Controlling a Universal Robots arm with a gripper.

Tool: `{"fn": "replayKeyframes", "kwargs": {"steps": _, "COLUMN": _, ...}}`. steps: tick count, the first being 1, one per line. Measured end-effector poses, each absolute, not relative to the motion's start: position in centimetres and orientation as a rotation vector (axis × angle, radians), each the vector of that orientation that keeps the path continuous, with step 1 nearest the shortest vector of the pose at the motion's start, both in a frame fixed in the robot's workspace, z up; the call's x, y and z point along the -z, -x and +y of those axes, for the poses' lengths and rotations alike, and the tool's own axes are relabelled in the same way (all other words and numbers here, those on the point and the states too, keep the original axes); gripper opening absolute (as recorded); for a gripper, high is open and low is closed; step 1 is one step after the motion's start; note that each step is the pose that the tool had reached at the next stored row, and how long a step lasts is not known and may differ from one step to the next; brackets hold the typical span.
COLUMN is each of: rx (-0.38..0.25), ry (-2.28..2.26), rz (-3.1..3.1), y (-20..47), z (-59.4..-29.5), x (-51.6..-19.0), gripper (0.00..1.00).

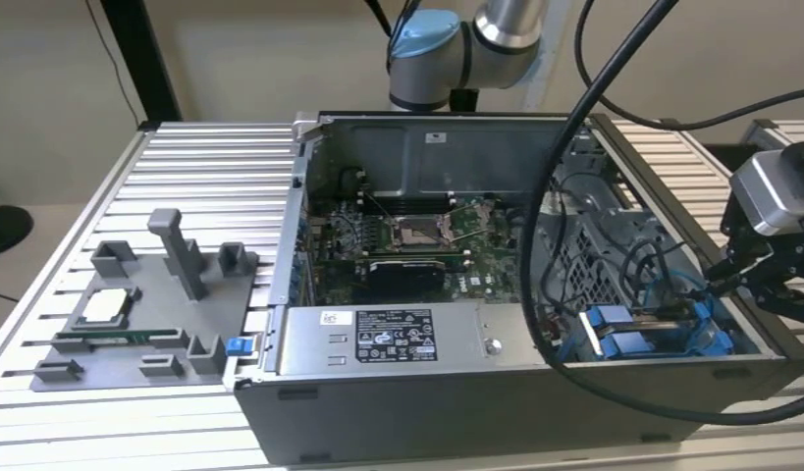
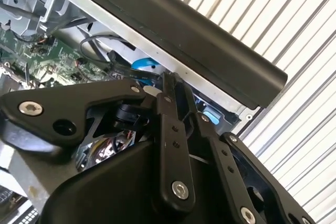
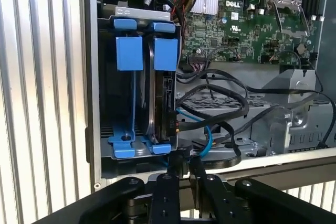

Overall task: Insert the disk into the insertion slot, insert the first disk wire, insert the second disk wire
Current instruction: 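Insert the second disk wire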

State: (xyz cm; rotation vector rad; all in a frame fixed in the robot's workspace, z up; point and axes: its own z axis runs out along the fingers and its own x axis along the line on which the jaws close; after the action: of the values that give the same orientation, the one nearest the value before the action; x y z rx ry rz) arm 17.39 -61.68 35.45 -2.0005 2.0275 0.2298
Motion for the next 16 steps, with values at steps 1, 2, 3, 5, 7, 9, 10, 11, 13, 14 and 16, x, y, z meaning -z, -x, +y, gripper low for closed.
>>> {"fn": "replayKeyframes", "kwargs": {"steps": 1, "rx": -0.232, "ry": 2.001, "rz": 2.025, "y": -17.39, "z": -61.84, "x": -35.45, "gripper": 0.00}}
{"fn": "replayKeyframes", "kwargs": {"steps": 2, "rx": -0.233, "ry": 2.001, "rz": 2.024, "y": -17.39, "z": -61.96, "x": -35.45, "gripper": 0.00}}
{"fn": "replayKeyframes", "kwargs": {"steps": 3, "rx": -0.236, "ry": 2.001, "rz": 2.022, "y": -17.38, "z": -62.10, "x": -35.45, "gripper": 0.00}}
{"fn": "replayKeyframes", "kwargs": {"steps": 5, "rx": -0.240, "ry": 2.005, "rz": 2.015, "y": -17.38, "z": -62.27, "x": -35.43, "gripper": 0.00}}
{"fn": "replayKeyframes", "kwargs": {"steps": 7, "rx": -0.245, "ry": 2.013, "rz": 2.003, "y": -17.38, "z": -62.34, "x": -35.37, "gripper": 0.00}}
{"fn": "replayKeyframes", "kwargs": {"steps": 9, "rx": -0.248, "ry": 2.025, "rz": 1.989, "y": -17.38, "z": -62.39, "x": -35.29, "gripper": 0.00}}
{"fn": "replayKeyframes", "kwargs": {"steps": 10, "rx": -0.249, "ry": 2.034, "rz": 1.979, "y": -17.38, "z": -62.40, "x": -35.25, "gripper": 0.00}}
{"fn": "replayKeyframes", "kwargs": {"steps": 11, "rx": -0.250, "ry": 2.042, "rz": 1.970, "y": -17.38, "z": -62.41, "x": -35.21, "gripper": 0.00}}
{"fn": "replayKeyframes", "kwargs": {"steps": 13, "rx": -0.252, "ry": 2.056, "rz": 1.953, "y": -17.38, "z": -62.43, "x": -35.17, "gripper": 0.00}}
{"fn": "replayKeyframes", "kwargs": {"steps": 14, "rx": -0.253, "ry": 2.063, "rz": 1.944, "y": -17.38, "z": -62.43, "x": -35.15, "gripper": 1.00}}
{"fn": "replayKeyframes", "kwargs": {"steps": 16, "rx": -0.255, "ry": 2.072, "rz": 1.927, "y": -17.38, "z": -62.44, "x": -35.15, "gripper": 1.00}}
